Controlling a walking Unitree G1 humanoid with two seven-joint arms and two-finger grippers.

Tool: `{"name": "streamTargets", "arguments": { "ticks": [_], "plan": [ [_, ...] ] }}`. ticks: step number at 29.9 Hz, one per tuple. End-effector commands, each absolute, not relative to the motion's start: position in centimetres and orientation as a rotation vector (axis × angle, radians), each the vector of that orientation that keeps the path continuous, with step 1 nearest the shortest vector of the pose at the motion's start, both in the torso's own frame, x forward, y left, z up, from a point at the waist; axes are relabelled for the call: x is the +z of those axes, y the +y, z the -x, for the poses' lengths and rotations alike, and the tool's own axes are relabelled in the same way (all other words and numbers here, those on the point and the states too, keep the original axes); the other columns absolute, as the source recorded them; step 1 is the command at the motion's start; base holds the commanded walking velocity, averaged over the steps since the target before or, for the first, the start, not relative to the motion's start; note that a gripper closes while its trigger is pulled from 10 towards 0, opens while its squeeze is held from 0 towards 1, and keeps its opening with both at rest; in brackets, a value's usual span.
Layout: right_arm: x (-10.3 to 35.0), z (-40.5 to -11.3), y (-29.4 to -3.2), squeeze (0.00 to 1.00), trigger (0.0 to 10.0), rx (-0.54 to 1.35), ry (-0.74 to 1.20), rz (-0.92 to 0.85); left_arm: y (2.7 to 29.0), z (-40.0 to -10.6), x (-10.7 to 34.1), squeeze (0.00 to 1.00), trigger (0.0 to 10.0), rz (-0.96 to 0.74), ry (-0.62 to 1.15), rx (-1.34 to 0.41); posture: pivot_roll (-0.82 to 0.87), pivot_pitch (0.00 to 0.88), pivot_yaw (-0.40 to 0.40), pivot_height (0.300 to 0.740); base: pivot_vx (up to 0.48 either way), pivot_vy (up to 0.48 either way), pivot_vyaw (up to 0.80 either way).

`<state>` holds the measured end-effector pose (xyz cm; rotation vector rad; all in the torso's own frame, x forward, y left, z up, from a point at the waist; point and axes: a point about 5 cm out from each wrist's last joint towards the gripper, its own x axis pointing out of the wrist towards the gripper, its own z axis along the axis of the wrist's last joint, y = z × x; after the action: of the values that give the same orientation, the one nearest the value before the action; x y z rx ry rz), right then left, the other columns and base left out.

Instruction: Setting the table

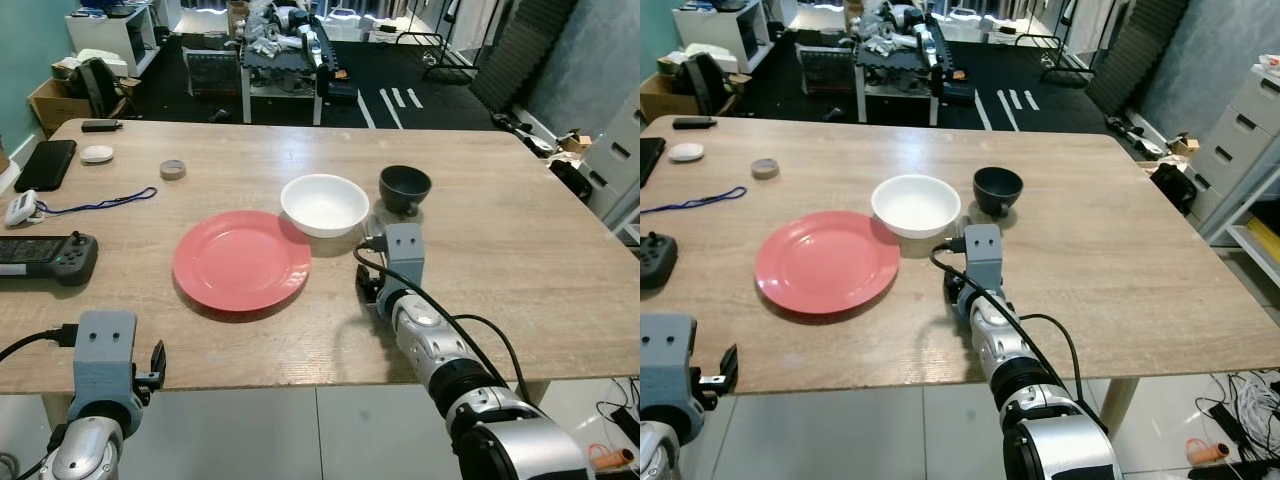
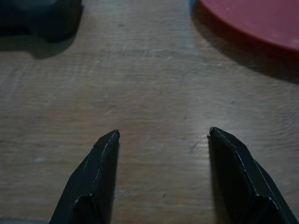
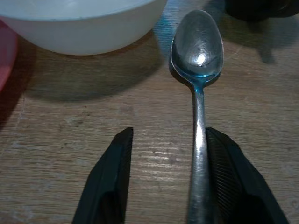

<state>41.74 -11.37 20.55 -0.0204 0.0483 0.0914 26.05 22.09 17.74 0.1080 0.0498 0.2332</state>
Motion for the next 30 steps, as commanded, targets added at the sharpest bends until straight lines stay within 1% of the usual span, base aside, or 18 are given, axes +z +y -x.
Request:
{"name": "streamTargets", "arguments": {
  "ticks": [1, 11, 17, 23, 27, 28, 29, 30],
  "plan": [
    [16.0, -40.7, -12.4, 0.0, 0.0, 0.05, 0.243, 0.015, 22.4, -25.6, 17.6, 0.0, 10.0, -0.113, 0.062, 0.253, 0.21, 0.295, 0.034, 0.74, 0.0, 0.0, 0.0],
    [15.1, -40.4, -13.6, 0.0, 0.0, -0.025, 0.264, -0.011, 22.4, -25.9, 17.7, 0.0, 10.0, -0.112, 0.061, 0.248, 0.2, 0.29, 0.039, 0.74, 0.0, 0.0, 0.0],
    [14.9, -40.2, -15.1, 0.0, 0.0, -0.128, 0.247, -0.029, 22.4, -26.0, 17.7, 0.0, 10.0, -0.112, 0.06, 0.246, 0.2, 0.29, 0.043, 0.74, 0.0, 0.0, 0.0],
    [15.0, -40.2, -15.5, 0.0, 0.0, -0.158, 0.228, -0.038, 22.3, -26.0, 17.8, 0.0, 10.0, -0.111, 0.058, 0.245, 0.2, 0.289, 0.044, 0.74, 0.0, 0.0, 0.0],
    [18.3, -40.9, -15.2, 0.0, 0.0, -0.103, 0.028, -0.27, 22.2, -26.3, 17.9, 0.0, 10.0, -0.102, 0.053, 0.237, 0.2, 0.281, 0.045, 0.74, 0.0, 0.0, 0.0],
    [18.3, -40.9, -15.2, 0.0, 0.0, -0.103, 0.028, -0.27, 22.2, -26.3, 17.9, 0.0, 10.0, -0.102, 0.053, 0.237, 0.2, 0.281, 0.045, 0.74, 0.0, 0.0, 0.0],
    [19.6, -40.9, -15.2, 0.0, 0.0, -0.083, -0.052, -0.343, 22.1, -26.3, 17.9, 0.0, 10.0, -0.092, 0.053, 0.232, 0.19, 0.277, 0.045, 0.74, 0.0, 0.0, 0.0],
    [20.0, -40.9, -15.2, 0.0, 0.0, -0.078, -0.074, -0.367, 22.1, -26.3, 17.9, 0.0, 10.0, -0.088, 0.054, 0.229, 0.19, 0.277, 0.045, 0.74, 0.0, 0.0, 0.0]
  ]
}}
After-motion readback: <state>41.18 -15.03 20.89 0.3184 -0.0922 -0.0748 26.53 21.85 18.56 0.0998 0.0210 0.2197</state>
